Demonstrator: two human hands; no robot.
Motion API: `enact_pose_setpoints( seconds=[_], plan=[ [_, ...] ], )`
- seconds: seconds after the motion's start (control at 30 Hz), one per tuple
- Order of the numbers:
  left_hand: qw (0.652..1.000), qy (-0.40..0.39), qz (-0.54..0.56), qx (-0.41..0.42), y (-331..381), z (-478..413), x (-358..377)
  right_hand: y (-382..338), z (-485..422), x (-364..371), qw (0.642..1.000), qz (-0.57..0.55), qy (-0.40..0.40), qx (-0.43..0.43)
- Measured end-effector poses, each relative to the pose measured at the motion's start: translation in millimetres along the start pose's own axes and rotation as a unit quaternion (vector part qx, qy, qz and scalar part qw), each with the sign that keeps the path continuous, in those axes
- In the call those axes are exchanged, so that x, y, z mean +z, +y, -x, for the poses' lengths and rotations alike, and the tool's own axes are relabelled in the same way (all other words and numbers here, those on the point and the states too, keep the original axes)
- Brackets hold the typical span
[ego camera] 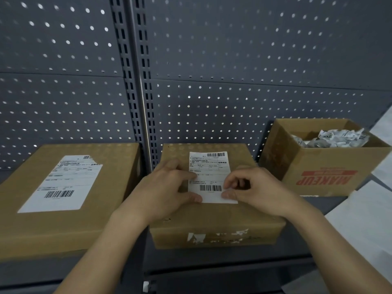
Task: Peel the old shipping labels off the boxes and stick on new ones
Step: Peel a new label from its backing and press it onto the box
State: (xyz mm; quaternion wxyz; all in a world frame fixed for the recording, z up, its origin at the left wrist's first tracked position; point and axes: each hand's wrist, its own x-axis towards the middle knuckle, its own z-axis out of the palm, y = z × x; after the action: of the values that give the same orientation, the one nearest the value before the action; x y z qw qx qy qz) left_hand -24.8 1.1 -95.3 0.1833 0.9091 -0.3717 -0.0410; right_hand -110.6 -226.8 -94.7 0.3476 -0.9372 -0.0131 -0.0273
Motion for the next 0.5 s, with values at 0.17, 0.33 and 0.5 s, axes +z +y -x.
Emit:
enact_pose_setpoints(
  seconds=[0.17,0.33,0.5],
  plan=[
    [0.998,0.062,-0.016,0.01,-1.2,-10.9,6.5,-1.6,-16.9,8.2,0.998,0.059,0.014,-0.035],
    [0.996,0.086,-0.012,0.007,0.9,-37.0,17.3,-3.7,-46.4,9.9,0.99,0.133,0.039,-0.028],
    [0.995,0.092,-0.028,-0.017,0.0,-55.7,19.8,13.0,-72.0,4.8,0.989,0.129,0.074,-0.008]
  ],
)
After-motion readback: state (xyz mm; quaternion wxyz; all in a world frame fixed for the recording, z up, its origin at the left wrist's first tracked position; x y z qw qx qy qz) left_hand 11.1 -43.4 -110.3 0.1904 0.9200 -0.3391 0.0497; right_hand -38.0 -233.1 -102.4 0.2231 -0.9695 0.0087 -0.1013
